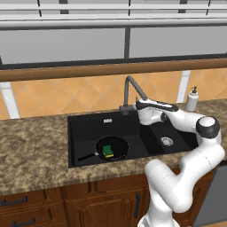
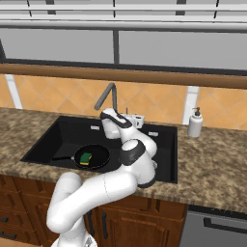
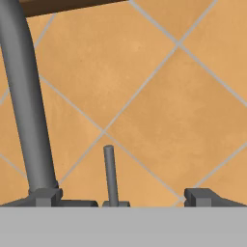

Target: Pick the pan and sponge and place them into the sink. Then turn on the water.

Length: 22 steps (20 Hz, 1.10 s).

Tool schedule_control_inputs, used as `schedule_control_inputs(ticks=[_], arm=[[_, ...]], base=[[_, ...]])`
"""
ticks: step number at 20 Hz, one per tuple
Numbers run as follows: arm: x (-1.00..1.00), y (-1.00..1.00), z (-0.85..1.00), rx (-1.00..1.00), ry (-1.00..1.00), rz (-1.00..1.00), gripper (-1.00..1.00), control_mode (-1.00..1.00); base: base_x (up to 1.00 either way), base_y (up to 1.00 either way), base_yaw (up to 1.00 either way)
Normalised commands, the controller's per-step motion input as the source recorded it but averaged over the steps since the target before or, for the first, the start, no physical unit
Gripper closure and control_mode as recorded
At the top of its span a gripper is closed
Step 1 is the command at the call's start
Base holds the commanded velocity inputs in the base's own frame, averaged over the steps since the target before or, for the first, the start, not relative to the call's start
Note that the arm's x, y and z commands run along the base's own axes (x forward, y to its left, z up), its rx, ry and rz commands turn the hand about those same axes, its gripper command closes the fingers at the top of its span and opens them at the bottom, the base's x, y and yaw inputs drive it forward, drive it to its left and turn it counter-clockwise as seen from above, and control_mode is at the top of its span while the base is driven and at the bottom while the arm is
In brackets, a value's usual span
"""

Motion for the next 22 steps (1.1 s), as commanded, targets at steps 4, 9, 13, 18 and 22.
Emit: schedule_control_inputs(ticks=[4, 9, 13, 18, 22], arm=[[0.23, 0.07, 0.00, 0.00, 0.00, 0.00, -1.00, -1.00], [0.19, 0.12, 0.00, 0.00, 0.00, 0.00, -1.00, -1.00], [0.23, 0.11, 0.00, 0.00, 0.00, 0.00, -1.00, -1.00], [0.15, 0.03, 0.00, 0.00, 0.00, 0.00, -1.00, -1.00], [0.13, 0.00, 0.00, 0.00, 0.00, 0.00, -1.00, -1.00]], base=[[0.00, 0.00, 0.00], [0.00, 0.00, 0.00], [0.00, 0.00, 0.00], [0.00, 0.00, 0.00], [0.00, 0.00, 0.00]])
